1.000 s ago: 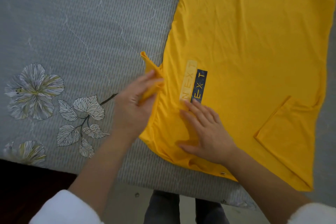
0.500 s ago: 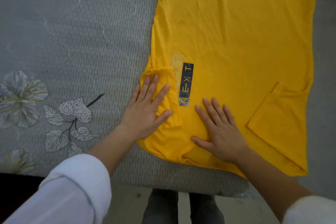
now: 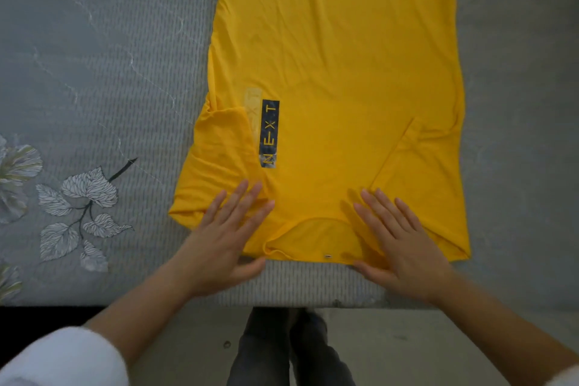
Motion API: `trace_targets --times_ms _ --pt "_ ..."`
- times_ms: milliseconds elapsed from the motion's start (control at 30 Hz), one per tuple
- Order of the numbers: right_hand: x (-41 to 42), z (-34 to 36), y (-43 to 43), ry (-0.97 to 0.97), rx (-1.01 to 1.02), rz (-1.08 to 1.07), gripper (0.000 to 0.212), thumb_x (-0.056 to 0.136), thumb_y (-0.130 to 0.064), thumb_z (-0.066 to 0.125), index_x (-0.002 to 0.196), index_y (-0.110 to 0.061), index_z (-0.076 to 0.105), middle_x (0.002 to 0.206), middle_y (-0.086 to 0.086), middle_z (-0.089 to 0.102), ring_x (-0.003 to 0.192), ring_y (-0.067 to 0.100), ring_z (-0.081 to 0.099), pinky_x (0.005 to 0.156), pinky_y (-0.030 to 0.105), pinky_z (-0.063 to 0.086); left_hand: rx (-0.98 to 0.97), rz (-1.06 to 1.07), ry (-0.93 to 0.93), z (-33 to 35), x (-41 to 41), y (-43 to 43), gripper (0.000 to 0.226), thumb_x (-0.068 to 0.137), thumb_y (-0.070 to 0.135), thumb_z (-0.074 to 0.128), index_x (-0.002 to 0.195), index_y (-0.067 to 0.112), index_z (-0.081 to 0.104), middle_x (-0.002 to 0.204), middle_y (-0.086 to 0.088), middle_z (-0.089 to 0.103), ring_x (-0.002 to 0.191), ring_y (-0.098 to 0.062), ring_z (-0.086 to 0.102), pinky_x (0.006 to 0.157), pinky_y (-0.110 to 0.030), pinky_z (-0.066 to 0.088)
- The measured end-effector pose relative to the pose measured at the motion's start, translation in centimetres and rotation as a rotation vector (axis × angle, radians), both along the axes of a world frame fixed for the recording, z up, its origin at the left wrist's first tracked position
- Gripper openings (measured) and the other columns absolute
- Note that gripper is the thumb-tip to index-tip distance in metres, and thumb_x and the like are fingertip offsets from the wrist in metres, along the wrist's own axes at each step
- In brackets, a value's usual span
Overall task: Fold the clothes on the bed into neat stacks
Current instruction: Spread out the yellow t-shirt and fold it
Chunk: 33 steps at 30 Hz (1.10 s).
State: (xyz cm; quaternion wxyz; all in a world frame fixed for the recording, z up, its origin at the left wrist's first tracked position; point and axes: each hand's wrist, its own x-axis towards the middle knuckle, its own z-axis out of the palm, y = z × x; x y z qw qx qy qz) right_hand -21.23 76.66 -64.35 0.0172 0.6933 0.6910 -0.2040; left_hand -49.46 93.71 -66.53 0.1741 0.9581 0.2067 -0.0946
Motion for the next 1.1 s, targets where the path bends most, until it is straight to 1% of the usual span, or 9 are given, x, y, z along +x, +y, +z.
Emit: trace_targets --times_ms 267,333,400,500,633,733,800,933,1100 --pt "3.9 0.2 -5.4 -0.156 -0.135 -0.021 0.094 0.070 -0.035 0.065 0.151 -0.010 0.023 0.156 0.019 0.016 0.146 0.036 0.011 0.115 0.051 0.013 0.098 0.012 0.178 0.0 1.5 -2.0 0.101 0.062 0.034 0.075 0.146 0.005 0.028 0.150 -0.029 0.026 0.138 -0.047 0.025 0.109 -0.058 0.029" --pt "4.4 -0.6 -3.9 -0.174 -0.179 -0.038 0.098 0.078 -0.036 0.065 0.151 -0.015 0.002 0.157 0.015 -0.002 0.147 0.035 0.001 0.119 0.044 0.007 0.131 0.004 0.195 0.1 2.3 -2.3 0.099 0.063 0.023 0.081 0.147 0.003 0.031 0.148 -0.031 0.027 0.135 -0.048 0.030 0.104 -0.059 0.035" --pt "4.5 -1.0 -2.8 -0.185 -0.268 -0.074 0.093 0.090 -0.034 0.057 0.149 -0.017 -0.012 0.158 0.012 -0.013 0.148 0.030 -0.005 0.118 0.036 0.015 0.171 -0.018 0.241 -0.1 2.6 -2.7 0.088 0.086 0.018 0.064 0.149 0.005 0.005 0.153 -0.028 0.005 0.141 -0.045 0.014 0.111 -0.052 0.028" --pt "4.7 -0.4 -1.6 -0.248 -0.248 -0.108 0.067 0.099 -0.015 0.041 0.153 -0.018 0.002 0.161 0.008 0.002 0.148 0.023 0.010 0.107 0.033 0.035 0.203 0.037 0.390 0.1 3.1 -2.4 0.068 0.102 0.016 0.032 0.143 0.009 -0.022 0.153 -0.024 -0.019 0.146 -0.035 -0.006 0.119 -0.040 0.015" --pt "5.3 0.9 -0.9 -0.155 -0.269 -0.282 0.051 0.093 -0.008 0.044 0.142 -0.022 0.043 0.136 0.014 0.053 0.122 0.030 0.051 0.090 0.036 0.044 0.109 0.140 0.416 2.1 4.5 -2.8 0.058 0.099 0.010 0.041 0.151 0.016 0.016 0.160 -0.012 0.005 0.147 -0.024 0.014 0.111 -0.035 0.032" --pt "5.9 2.1 -2.3 -0.047 -0.318 -0.314 0.043 0.090 -0.004 0.045 0.125 -0.023 0.062 0.113 0.015 0.065 0.103 0.033 0.058 0.078 0.034 0.044 0.018 0.178 0.471 3.9 4.7 -4.0 0.048 0.097 0.009 0.045 0.143 0.022 0.038 0.154 -0.007 0.032 0.136 -0.023 0.040 0.106 -0.034 0.037" --pt "6.3 3.0 -3.8 0.067 -0.405 -0.304 0.037 0.086 0.001 0.046 0.103 -0.020 0.071 0.097 0.012 0.067 0.092 0.030 0.059 0.071 0.031 0.043 -0.088 0.192 0.520 4.8 4.4 -5.3 0.031 0.097 0.010 0.044 0.123 0.021 0.055 0.126 -0.004 0.058 0.113 -0.019 0.056 0.091 -0.029 0.043" --pt "6.5 4.7 -6.9 0.260 -0.637 -0.305 0.040 0.082 0.005 0.047 0.051 -0.018 0.036 0.053 -0.001 0.036 0.052 0.013 0.036 0.050 0.027 0.026 -0.428 0.222 0.646 6.4 3.4 -8.1 0.028 0.091 0.004 0.041 0.071 0.023 0.042 0.082 0.004 0.048 0.078 -0.012 0.046 0.064 -0.023 0.035" --pt "7.7 5.7 -7.1 0.370 -0.813 -0.348 0.037 0.082 0.004 0.047 0.053 -0.017 0.035 0.053 -0.003 0.032 0.050 0.010 0.030 0.048 0.024 0.023 -0.685 0.294 0.728 8.0 3.4 -7.3 0.021 0.091 0.009 0.038 0.088 0.025 0.050 0.096 0.001 0.052 0.086 -0.013 0.050 0.075 -0.026 0.042"
